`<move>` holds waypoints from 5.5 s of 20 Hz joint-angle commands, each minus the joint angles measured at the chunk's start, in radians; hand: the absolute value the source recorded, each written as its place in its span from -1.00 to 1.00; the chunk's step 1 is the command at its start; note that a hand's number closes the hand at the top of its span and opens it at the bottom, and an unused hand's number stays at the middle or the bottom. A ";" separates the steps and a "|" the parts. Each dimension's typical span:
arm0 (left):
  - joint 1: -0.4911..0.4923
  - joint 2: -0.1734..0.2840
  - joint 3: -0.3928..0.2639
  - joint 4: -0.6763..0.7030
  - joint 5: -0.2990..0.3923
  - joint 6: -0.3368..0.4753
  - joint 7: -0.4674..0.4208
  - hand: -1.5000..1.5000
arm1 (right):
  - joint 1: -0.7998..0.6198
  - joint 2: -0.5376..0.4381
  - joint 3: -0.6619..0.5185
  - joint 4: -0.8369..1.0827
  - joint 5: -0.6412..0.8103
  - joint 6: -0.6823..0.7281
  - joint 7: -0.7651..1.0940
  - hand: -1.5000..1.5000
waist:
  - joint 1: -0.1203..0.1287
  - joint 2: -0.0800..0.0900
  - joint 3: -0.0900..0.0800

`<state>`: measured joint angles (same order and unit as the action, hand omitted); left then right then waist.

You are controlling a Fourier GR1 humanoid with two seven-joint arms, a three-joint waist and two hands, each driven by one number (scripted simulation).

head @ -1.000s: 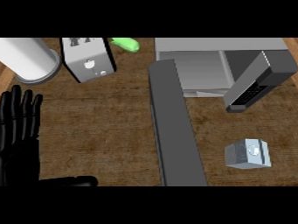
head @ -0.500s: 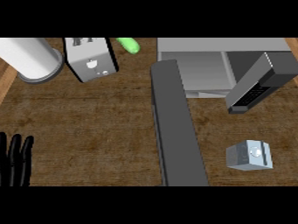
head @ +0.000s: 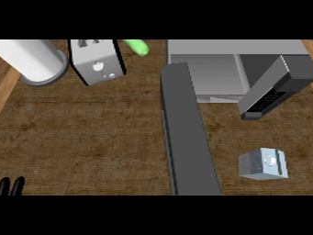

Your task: Pick up the milk, place it into the microwave and close the microwave

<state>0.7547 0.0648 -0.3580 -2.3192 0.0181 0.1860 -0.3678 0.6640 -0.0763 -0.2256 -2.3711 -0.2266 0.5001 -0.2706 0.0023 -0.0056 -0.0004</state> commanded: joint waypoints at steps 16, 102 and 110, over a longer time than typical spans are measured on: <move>0.344 0.093 0.000 0.005 0.074 -0.107 -0.335 -1.00 | -0.224 0.069 0.060 0.357 0.389 -0.085 -0.144 -1.00 | 0.015 0.002 0.001; 0.390 0.164 0.283 0.195 0.349 -0.358 -0.490 -1.00 | -1.457 -0.029 -0.016 1.850 0.727 -0.591 -0.446 1.00 | 0.024 0.010 0.001; 0.326 0.191 0.311 0.165 0.384 -0.360 -0.409 -1.00 | -1.629 -0.054 -0.060 2.028 0.775 -0.795 -0.375 1.00 | 0.055 0.027 0.002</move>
<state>1.1171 0.2500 -0.0584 -2.1520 0.3852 -0.1773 -0.8099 -0.8794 -0.1385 -0.2643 -0.4064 0.5375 -0.1950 -0.7066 0.0411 0.0167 0.0033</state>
